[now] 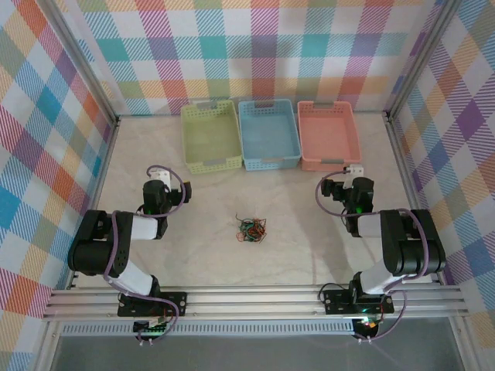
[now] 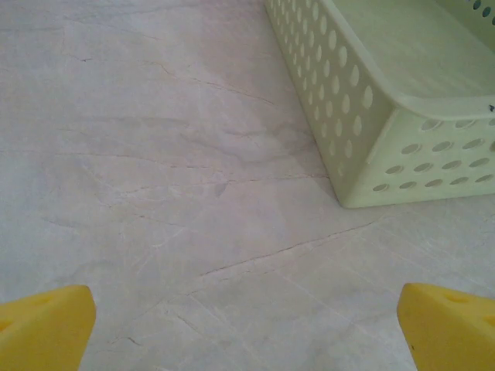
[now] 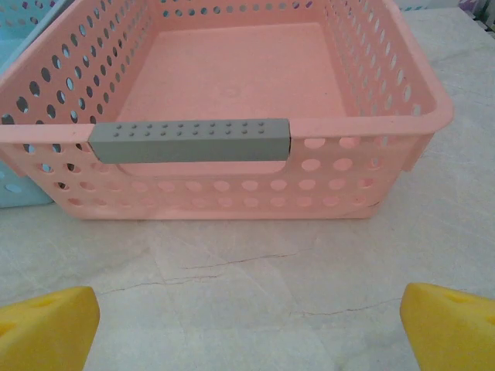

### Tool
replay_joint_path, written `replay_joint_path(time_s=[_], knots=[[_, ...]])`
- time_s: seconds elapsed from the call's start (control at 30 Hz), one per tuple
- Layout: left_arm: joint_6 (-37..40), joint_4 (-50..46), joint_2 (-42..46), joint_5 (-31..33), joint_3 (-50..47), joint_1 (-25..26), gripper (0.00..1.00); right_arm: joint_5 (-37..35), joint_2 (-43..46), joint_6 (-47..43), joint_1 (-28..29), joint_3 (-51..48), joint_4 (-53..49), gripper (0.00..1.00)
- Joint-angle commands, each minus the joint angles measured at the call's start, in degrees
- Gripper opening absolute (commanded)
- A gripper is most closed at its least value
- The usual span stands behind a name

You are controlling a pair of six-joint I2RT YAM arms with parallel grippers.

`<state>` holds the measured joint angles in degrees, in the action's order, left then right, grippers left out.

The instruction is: Untangle the cables

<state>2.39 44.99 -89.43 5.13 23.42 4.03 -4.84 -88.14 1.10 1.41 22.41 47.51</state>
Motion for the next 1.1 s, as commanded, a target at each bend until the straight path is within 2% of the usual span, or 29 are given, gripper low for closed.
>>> replay_joint_path(time_s=[0.0,1.07], knots=[[-0.2,0.63,-0.13,-0.38,0.96,0.14,1.0,1.06,0.34,0.24,-0.07,0.59,1.01,1.0],[-0.39,0.36,-0.13,-1.6,1.01,-0.51,1.0,1.06,0.38,0.21,-0.06,0.61,0.95,1.0]])
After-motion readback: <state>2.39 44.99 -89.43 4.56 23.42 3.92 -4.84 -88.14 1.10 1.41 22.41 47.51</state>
